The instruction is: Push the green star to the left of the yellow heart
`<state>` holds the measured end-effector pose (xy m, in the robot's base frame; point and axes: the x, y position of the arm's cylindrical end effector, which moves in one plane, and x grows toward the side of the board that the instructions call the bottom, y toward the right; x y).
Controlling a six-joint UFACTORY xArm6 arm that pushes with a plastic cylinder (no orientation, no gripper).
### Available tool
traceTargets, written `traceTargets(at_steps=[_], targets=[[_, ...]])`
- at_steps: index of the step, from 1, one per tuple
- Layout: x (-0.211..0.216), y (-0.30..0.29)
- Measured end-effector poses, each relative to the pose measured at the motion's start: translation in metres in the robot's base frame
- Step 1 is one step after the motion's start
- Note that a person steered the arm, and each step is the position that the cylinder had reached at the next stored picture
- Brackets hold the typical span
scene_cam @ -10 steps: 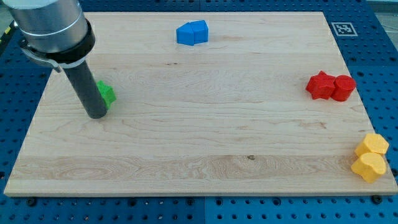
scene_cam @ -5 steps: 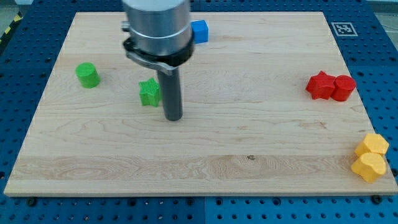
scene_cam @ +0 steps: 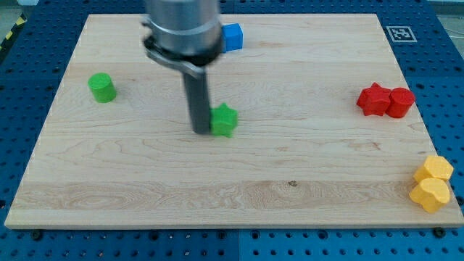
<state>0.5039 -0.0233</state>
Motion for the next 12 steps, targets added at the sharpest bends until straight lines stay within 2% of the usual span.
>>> traceTargets(at_steps=[1,2,3,4,5,6,7,8,9,11,12], targets=[[0.028,0.044],[0.025,0.002],[0.003,-0.046],[-0.045,-0.033],[-0.037,0.035],[0.019,0.105],[0.014,0.107],[0.002,0.066],[0.032,0.068],[0.071,0.177],[0.073,0.169]])
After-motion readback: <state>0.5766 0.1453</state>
